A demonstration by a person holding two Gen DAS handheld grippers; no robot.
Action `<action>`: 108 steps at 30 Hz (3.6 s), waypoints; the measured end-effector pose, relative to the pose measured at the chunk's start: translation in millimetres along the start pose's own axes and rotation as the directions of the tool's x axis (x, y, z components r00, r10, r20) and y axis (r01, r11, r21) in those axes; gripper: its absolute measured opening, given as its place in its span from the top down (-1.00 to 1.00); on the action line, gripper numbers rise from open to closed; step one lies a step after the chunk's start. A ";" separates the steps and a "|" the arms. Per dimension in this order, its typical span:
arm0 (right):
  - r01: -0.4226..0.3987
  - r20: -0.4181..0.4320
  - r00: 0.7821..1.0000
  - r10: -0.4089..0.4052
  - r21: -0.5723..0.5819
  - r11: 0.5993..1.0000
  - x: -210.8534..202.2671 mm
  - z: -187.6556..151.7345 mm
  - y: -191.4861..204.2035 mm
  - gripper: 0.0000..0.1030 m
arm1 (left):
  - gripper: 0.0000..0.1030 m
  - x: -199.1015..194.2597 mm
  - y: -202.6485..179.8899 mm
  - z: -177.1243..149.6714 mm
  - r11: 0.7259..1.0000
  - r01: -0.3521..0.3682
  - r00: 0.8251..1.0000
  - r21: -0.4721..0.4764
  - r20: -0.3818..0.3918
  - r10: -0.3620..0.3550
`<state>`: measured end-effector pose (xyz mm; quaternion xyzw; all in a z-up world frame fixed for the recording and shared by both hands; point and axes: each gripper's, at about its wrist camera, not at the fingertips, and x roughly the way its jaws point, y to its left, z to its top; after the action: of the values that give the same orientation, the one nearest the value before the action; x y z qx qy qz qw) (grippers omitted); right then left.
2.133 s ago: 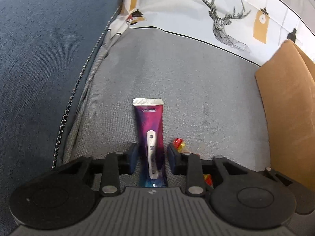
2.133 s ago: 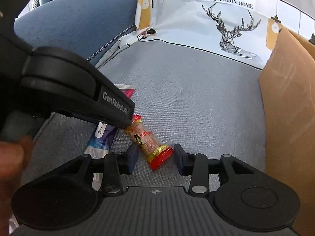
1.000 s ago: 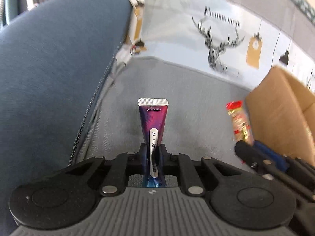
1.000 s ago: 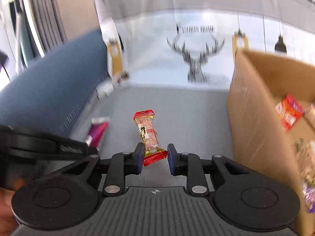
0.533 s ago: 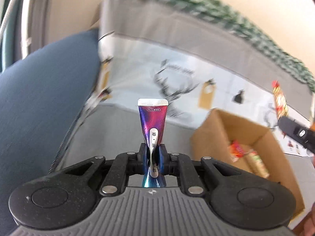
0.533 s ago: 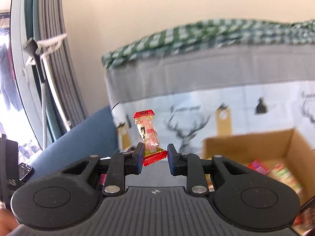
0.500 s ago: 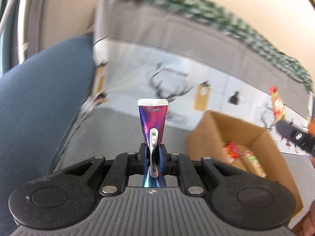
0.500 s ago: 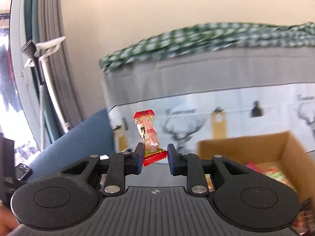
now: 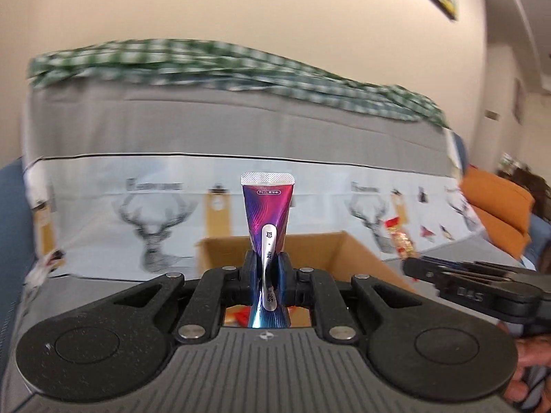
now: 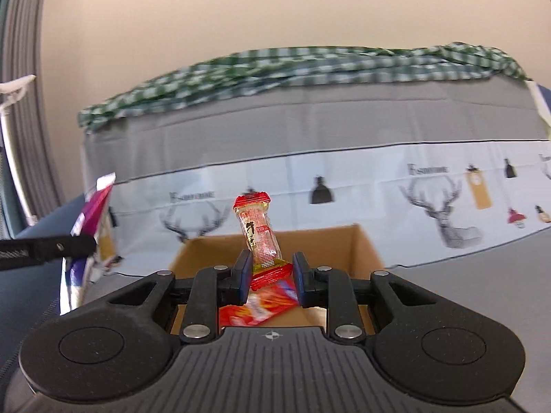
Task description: Organize snacks
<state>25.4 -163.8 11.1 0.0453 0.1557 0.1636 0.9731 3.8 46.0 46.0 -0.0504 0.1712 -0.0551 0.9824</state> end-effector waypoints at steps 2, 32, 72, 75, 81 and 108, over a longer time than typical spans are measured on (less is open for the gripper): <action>0.023 -0.009 1.000 -0.023 0.006 1.000 1.2 -3.0 -11.8 0.49 | 0.77 8.7 -13.5 -0.8 0.999 0.030 0.999 0.010 -0.010 -0.030; 0.049 -0.010 0.999 -0.050 -0.028 0.998 5.2 -11.1 -31.4 0.49 | 0.77 34.4 -43.3 -8.9 0.993 0.120 0.991 0.016 -0.059 -0.119; 0.131 -0.172 0.978 -0.115 0.083 0.988 -77.5 -38.2 -22.2 -0.99 | -0.99 -74.3 -78.5 -82.3 0.987 -0.075 0.986 -0.143 -0.161 0.052; 0.105 -0.200 0.976 -0.091 0.057 0.993 -76.4 -44.2 -14.4 -0.99 | -0.99 -57.8 -78.3 -94.6 0.985 -0.131 0.959 -0.110 -0.266 0.097; 0.128 -0.215 0.968 -0.128 -0.014 0.992 -66.5 -49.8 -11.8 -0.99 | -0.99 -40.8 -66.3 -96.2 0.984 -0.153 0.951 -0.094 -0.285 0.121; 0.141 -0.202 0.966 -0.159 -0.099 0.985 -57.0 -54.9 -15.2 -0.99 | -0.99 -28.2 -63.9 -89.7 0.982 -0.165 0.944 -0.094 -0.304 0.129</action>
<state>-38.6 -195.0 -26.6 -0.0249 0.2534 0.0996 0.9619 -59.0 -20.8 -21.1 -0.0865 0.3227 0.0217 0.9423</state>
